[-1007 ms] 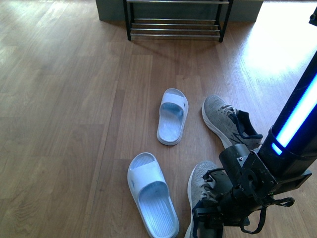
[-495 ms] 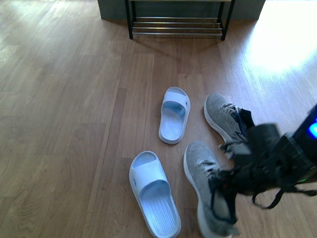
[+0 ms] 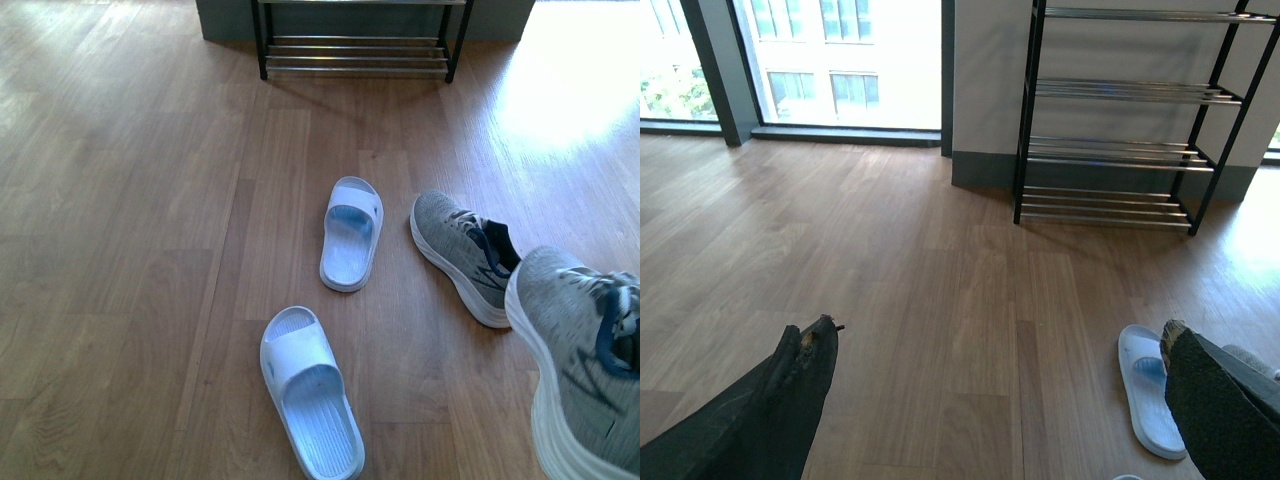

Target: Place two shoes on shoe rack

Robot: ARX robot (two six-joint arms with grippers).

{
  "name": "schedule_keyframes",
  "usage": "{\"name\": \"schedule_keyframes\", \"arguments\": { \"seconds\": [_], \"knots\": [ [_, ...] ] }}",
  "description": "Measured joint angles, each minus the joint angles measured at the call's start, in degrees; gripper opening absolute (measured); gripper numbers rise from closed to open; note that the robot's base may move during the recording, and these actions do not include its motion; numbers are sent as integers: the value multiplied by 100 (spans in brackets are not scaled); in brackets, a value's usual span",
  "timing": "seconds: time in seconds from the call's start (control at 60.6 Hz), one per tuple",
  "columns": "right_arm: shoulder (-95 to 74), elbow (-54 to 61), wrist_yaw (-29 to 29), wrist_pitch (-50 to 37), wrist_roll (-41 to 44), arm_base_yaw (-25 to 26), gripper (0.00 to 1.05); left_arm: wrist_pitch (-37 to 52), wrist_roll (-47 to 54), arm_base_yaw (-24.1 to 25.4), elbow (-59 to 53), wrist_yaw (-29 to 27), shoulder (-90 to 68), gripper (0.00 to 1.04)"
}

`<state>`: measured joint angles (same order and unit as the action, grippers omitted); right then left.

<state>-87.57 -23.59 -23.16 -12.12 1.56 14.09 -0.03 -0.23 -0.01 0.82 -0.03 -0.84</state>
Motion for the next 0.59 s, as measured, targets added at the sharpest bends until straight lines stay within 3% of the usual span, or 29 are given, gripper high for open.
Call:
{"name": "schedule_keyframes", "arguments": {
  "seconds": [0.182, 0.297, 0.594],
  "knots": [
    [1506, -35, -197, 833, -66, 520, 1, 2, 0, 0, 0, 0, 0, 95],
    [2098, -76, -212, 1327, -153, 573, 1, 0, 0, 0, 0, 0, 0, 95],
    [2437, -236, -107, 1655, -367, 577, 1, 0, 0, 0, 0, 0, 0, 95]
  ]
}}
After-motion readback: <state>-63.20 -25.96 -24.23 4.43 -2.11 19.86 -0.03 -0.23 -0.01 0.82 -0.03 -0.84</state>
